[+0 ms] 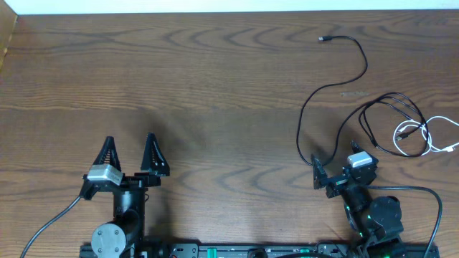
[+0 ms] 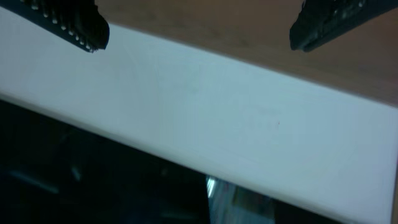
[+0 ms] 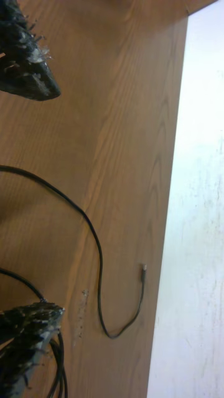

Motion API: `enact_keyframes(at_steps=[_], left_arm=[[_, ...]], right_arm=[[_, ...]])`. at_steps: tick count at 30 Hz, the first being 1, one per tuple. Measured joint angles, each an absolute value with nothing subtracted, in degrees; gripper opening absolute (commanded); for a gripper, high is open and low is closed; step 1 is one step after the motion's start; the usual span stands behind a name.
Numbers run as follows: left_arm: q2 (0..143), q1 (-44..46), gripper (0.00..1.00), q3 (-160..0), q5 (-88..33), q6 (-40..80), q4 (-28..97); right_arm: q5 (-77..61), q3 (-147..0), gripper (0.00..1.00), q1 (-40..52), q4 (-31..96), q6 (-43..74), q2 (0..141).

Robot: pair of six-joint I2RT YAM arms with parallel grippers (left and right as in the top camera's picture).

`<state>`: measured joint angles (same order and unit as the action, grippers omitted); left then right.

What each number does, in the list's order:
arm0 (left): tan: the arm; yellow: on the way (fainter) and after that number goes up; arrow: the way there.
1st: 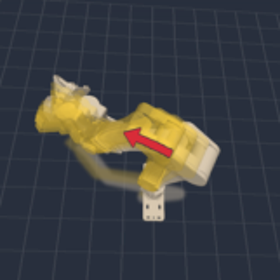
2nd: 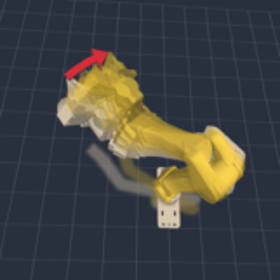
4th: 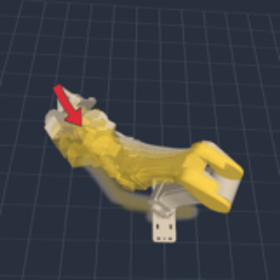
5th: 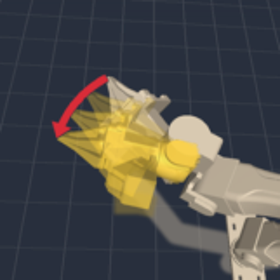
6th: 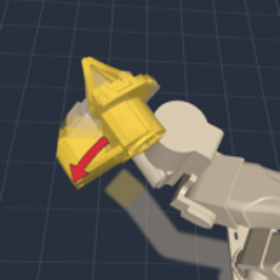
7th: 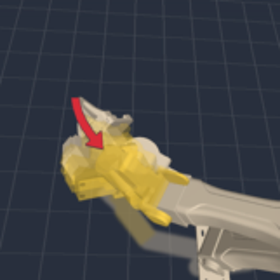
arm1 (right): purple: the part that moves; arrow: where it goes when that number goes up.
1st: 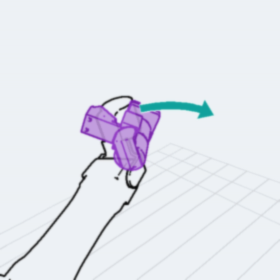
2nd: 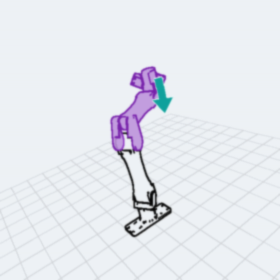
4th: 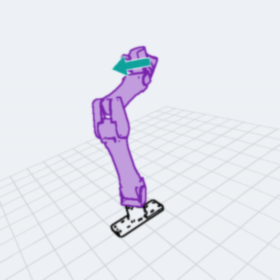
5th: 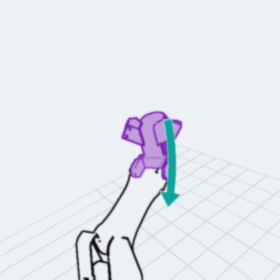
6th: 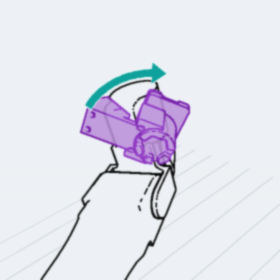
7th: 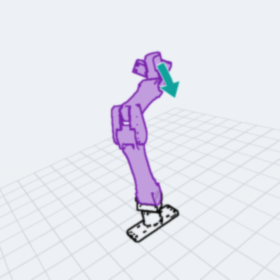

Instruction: Untangle cables

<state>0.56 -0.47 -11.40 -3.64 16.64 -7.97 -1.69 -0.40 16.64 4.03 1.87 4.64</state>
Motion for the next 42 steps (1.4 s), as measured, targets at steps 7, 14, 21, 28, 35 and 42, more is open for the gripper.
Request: enact_keyframes(at_steps=[7,14,21,28,35,42], left_arm=[[0.54,-0.47,0.98,-2.42,-3.79,16.64,-21.67],[0.54,-0.45,0.98,-0.34,-3.92,16.64,-10.76],[0.62,-0.45,0.98,-0.47,-3.64,16.64,0.49],[0.58,-0.45,0.98,-0.73,-3.49,16.64,1.13],[0.58,-0.45,0.98,-0.73,-3.46,16.64,1.13],[0.58,-0.45,0.98,-0.73,-3.49,16.64,1.13]], right_arm=[[-1.69,-0.4,0.99,16.64,4.03,1.87,4.64],[-1.69,-0.4,0.99,16.64,4.01,1.87,4.64],[-1.69,-0.4,0.99,16.64,3.99,1.87,4.64],[-1.69,-0.4,0.99,16.64,4.03,1.87,4.64],[-1.67,-0.4,0.99,16.64,4.03,1.87,4.64],[-1.69,-0.4,0.99,16.64,4.03,1.87,4.64]])
